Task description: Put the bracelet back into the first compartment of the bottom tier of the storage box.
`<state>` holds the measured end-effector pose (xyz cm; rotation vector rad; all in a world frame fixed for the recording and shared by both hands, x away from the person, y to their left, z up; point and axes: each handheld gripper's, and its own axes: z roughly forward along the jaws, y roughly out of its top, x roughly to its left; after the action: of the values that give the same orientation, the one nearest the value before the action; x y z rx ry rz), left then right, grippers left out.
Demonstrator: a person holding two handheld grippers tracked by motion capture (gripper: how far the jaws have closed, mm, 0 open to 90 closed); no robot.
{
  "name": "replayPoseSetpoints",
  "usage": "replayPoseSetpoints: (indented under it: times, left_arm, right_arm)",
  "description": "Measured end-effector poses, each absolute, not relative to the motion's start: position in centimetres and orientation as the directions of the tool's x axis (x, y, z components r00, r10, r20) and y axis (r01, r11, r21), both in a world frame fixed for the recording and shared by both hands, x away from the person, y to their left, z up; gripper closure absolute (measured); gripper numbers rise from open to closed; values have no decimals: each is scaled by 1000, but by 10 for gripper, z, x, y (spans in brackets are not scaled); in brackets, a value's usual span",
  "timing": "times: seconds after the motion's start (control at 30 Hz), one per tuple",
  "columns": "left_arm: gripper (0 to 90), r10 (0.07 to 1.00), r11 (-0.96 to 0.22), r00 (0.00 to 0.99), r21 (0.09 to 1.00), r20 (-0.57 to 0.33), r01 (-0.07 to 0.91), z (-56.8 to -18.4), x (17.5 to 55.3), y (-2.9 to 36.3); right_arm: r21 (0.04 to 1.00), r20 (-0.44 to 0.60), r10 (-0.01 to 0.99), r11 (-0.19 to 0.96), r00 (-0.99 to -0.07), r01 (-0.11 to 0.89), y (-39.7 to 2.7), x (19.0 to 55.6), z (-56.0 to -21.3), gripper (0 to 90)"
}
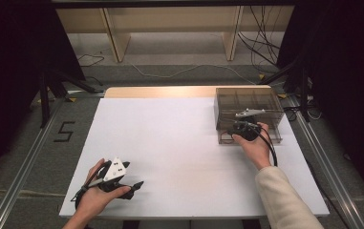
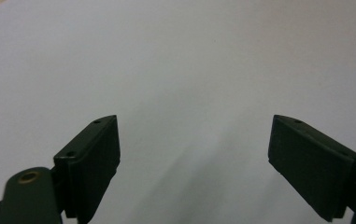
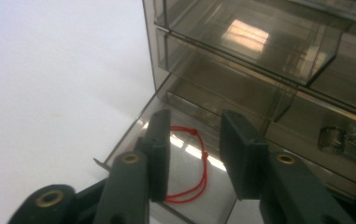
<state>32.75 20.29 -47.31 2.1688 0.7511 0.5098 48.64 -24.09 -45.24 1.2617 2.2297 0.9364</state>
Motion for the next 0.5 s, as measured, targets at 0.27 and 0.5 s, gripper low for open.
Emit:
replayPoseSetpoints:
  times: [0.27, 0.5]
  left_arm:
    - [168, 656, -530, 746, 773, 113, 349, -474, 327, 202]
    - [168, 652, -533, 750, 771, 113, 348, -474, 326, 202]
  right_arm:
    - [715, -3, 855, 365, -519, 596, -241, 478, -445, 389]
    - [713, 10, 846, 368, -534, 596, -248, 464, -439, 251]
